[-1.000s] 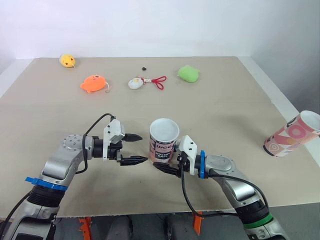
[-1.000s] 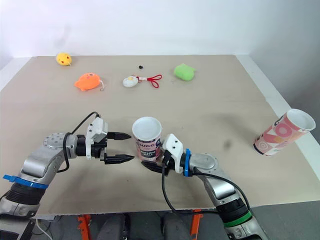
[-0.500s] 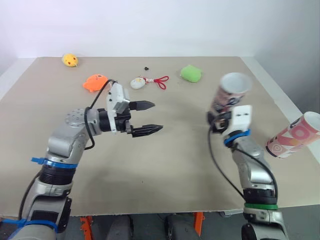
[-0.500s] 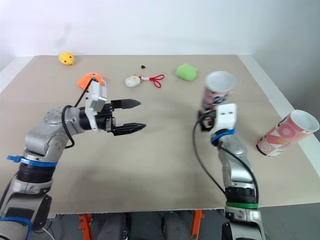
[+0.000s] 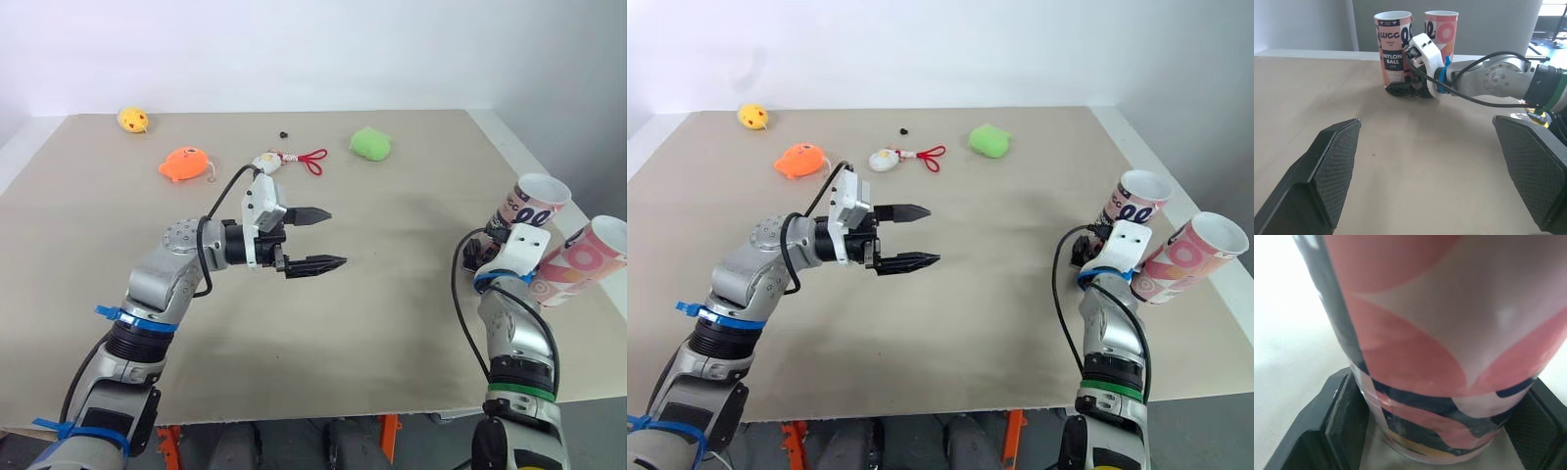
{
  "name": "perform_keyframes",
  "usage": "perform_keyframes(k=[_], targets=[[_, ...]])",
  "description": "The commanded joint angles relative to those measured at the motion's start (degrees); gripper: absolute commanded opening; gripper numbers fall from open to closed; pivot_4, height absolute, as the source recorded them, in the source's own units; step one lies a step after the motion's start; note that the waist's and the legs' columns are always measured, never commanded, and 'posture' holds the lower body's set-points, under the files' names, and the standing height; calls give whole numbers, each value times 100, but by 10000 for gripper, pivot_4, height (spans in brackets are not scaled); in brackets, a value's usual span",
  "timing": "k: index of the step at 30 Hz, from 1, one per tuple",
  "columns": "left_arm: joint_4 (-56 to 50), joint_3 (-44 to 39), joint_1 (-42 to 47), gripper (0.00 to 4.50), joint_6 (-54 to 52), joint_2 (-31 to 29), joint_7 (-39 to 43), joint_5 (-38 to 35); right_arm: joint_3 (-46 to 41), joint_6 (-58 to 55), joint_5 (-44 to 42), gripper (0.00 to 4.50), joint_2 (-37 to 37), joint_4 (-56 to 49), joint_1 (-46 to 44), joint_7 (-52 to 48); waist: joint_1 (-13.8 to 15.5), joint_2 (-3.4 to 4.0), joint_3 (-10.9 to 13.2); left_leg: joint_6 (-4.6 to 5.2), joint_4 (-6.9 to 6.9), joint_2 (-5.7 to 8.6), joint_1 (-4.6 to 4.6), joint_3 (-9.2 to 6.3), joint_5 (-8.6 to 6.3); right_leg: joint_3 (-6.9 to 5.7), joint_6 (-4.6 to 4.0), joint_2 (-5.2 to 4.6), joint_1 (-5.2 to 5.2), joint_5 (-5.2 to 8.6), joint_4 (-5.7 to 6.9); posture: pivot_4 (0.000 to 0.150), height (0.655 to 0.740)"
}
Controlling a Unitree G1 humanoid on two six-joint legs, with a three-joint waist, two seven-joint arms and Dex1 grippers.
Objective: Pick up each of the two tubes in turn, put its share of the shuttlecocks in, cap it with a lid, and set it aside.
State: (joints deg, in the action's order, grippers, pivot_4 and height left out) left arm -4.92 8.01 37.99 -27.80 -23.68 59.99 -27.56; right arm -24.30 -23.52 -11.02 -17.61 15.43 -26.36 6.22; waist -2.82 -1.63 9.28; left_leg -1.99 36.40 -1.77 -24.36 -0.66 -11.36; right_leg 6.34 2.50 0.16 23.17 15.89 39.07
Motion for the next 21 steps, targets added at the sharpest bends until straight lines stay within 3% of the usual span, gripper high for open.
perform_keyframes(k=[1,12,18,21], targets=[[-135,-85,-29,45000,58,-77,-7,-5,-5,-138,-116,42178,98,-316,182,-24,1,0,0,0,0,0,0,0,0,0,0,0,0,0,0,1500,7400],[-237,-120,-256,45000,8,-209,-42,-57,368,-652,-193,42178,550,-1898,1005,-42,-2,1,-1,0,-1,-4,1,-2,0,-1,-1,3,1,0,0,1500,7400],[-211,-77,-222,45000,26,-180,-60,-62,403,-717,-159,42178,523,-1661,897,-16,-3,1,-1,2,3,-4,2,0,3,0,5,4,0,-3,0,1500,7400],[-200,-59,-213,45000,38,-169,-66,-46,439,-1285,-54,42178,403,-1535,936,85,-4,-3,-3,4,3,-4,3,1,5,1,6,4,0,-4,0,1500,7400]])
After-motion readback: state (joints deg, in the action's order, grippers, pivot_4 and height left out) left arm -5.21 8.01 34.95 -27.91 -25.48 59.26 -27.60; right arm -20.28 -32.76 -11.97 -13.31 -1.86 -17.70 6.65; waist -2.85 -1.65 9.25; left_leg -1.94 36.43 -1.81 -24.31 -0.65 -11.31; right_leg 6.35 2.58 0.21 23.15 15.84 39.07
